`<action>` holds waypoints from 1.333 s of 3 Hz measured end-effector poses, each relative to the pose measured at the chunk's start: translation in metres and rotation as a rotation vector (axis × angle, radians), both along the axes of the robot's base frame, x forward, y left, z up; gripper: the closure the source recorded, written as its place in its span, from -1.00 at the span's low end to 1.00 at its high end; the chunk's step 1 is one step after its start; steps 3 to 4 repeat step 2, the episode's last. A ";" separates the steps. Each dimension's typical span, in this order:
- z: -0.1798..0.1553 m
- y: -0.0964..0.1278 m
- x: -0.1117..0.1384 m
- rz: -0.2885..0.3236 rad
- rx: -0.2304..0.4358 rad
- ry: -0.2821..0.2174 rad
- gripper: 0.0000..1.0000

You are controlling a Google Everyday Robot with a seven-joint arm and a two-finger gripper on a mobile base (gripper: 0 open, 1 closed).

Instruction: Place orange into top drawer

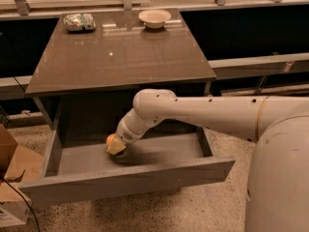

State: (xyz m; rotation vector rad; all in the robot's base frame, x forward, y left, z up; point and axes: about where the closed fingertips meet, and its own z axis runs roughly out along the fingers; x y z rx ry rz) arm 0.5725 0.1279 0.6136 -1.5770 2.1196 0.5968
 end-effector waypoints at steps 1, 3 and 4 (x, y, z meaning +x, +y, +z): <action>0.000 0.000 0.000 0.000 0.000 0.000 -0.75; 0.000 0.000 0.000 0.000 0.000 0.000 -1.00; 0.000 0.000 0.000 0.000 0.000 0.000 -1.00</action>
Offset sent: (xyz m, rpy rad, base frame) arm 0.0000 0.0000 0.0000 0.0000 0.0000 0.0000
